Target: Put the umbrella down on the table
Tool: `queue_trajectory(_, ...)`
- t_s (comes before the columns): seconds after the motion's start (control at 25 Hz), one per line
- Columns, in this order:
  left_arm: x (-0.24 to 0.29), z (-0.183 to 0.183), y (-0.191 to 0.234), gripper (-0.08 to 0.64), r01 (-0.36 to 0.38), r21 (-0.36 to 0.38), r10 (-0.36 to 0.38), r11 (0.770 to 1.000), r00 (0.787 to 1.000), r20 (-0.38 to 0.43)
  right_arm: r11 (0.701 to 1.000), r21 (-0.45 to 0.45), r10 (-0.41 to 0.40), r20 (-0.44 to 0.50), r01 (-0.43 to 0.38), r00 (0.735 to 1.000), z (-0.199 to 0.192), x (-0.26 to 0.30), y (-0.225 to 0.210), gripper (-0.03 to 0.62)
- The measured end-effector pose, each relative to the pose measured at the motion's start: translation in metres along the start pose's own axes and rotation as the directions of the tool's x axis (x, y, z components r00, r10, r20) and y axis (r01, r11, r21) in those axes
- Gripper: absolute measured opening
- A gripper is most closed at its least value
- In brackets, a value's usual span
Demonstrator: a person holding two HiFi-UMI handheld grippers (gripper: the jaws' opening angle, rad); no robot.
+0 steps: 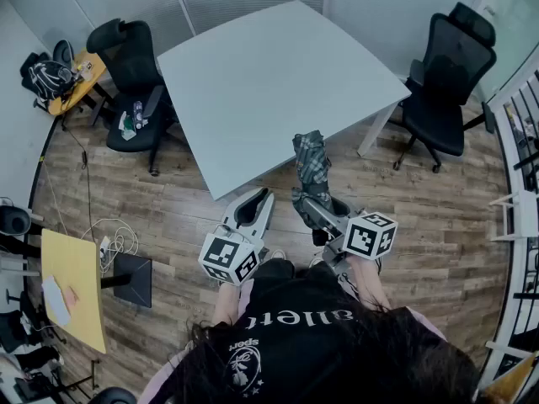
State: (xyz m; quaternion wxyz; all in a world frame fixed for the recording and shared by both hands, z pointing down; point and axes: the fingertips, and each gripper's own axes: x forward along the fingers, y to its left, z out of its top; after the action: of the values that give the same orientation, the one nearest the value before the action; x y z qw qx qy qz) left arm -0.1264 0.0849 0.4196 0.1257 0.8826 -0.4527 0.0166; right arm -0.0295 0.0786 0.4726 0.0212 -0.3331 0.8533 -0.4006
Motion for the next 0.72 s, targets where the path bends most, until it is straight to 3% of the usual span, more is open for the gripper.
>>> queue_trajectory(0.72, 0.030, 0.002, -0.019, 0.060, 0.011, 0.003, -0.011, 1.000, 1.000, 0.001, 0.999, 0.034, -0.007, 0.042, 0.005, 0.999, 0.022, -0.028, -0.026, 0.202)
